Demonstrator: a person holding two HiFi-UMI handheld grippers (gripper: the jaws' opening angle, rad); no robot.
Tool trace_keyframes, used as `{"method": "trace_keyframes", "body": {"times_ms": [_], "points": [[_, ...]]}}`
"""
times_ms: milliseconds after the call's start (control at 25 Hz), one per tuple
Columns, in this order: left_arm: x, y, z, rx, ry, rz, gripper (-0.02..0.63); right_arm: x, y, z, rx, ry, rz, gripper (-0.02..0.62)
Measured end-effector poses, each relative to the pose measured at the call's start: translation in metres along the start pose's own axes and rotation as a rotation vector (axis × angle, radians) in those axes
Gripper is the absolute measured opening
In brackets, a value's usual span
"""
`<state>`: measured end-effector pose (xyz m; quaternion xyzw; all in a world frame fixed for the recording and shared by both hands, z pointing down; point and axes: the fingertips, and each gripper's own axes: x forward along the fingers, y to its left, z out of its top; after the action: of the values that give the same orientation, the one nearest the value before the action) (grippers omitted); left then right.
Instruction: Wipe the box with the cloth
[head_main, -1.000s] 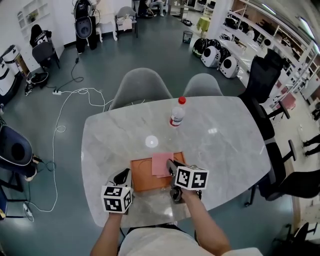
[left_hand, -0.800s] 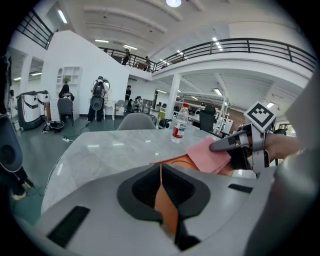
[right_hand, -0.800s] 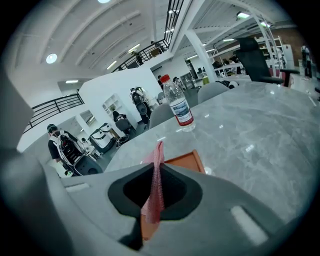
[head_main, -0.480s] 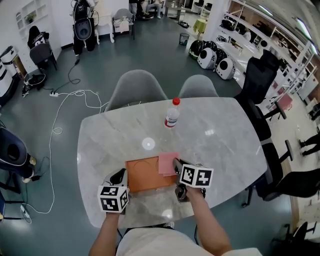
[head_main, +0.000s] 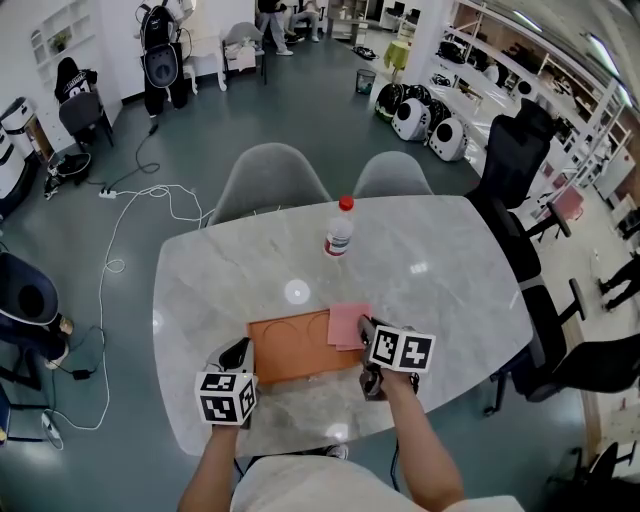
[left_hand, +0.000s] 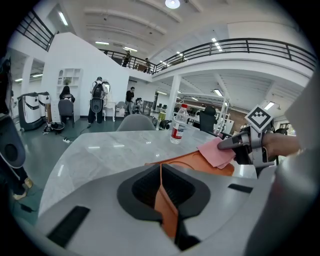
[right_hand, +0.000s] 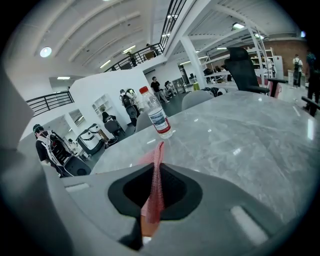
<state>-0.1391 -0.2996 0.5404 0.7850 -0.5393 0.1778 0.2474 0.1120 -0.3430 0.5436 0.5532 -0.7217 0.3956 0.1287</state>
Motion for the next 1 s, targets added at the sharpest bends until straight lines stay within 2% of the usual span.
{"method": "trace_keyframes", "body": {"times_ms": [200, 440, 720, 1000], "points": [[-0.005, -0.003, -0.002, -0.001, -0.005, 0.010, 0.015, -0.005, 0.002, 0.005, 0.039, -0.023, 0.038, 0.017], [-0.014, -0.007, -0.006, -0.012, -0.015, 0.024, 0.015, -0.022, 0.038, 0.015, 0.097, -0.058, 0.185, 0.017], [-0.029, -0.017, -0.017, -0.020, -0.021, 0.040, 0.015, -0.039, 0.077, 0.011, 0.075, -0.060, 0.303, 0.017], [-0.050, -0.017, -0.028, -0.022, -0.024, 0.072, 0.015, -0.042, 0.115, -0.014, 0.056, -0.019, 0.412, 0.017]]}}
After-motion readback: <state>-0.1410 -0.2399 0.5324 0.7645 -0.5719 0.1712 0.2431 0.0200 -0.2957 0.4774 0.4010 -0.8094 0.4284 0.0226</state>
